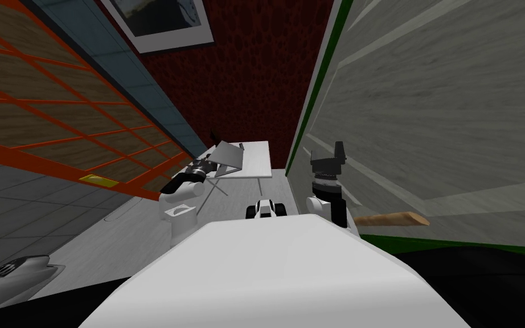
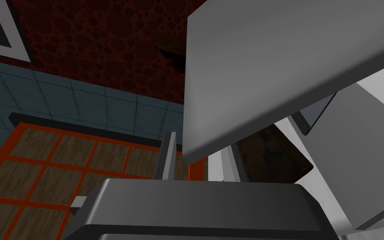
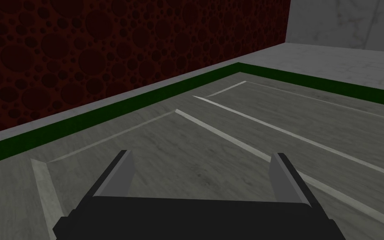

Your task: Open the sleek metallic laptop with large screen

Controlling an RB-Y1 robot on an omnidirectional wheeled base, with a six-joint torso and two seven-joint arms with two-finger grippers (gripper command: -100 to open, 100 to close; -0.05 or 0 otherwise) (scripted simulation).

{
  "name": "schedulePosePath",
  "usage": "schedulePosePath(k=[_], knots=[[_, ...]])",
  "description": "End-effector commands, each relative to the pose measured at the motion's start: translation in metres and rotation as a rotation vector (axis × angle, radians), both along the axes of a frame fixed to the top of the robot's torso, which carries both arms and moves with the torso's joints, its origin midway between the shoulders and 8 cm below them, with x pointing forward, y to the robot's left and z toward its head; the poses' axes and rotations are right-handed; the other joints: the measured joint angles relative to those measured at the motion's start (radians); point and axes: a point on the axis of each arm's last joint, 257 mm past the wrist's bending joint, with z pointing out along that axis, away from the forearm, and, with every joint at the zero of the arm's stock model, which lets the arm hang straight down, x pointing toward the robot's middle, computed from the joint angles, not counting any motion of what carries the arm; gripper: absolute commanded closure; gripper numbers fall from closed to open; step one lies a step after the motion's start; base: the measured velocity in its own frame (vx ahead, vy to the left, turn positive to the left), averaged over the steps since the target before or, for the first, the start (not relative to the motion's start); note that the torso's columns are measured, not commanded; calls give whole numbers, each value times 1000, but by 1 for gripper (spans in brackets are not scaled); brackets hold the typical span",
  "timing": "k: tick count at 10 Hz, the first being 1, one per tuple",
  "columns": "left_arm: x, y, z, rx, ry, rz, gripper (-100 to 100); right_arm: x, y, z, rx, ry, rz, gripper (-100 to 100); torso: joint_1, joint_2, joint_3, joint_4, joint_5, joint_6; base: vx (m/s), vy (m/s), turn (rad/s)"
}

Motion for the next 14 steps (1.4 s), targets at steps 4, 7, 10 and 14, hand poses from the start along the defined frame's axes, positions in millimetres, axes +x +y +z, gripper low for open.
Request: schedulePosePath(k=[4,7,10,14], knots=[[16,-10,-39,-163,-16,-7,100,0,0,0,0,0,0,0,0,2,1,1,0,0,-28,66,14],[14,-14,-38,-206,-22,-9,-100,0,0,0,0,0,0,0,-2,3,2,1,-1,-1,-17,50,12],[6,-13,-27,-207,-22,-11,-100,0,0,0,0,0,0,0,-6,3,2,3,-3,0,37,-17,8],[-9,-13,-5,-206,-21,-15,-100,0,0,0,0,0,0,0,-3,5,3,3,-2,0,44,-5,7]])
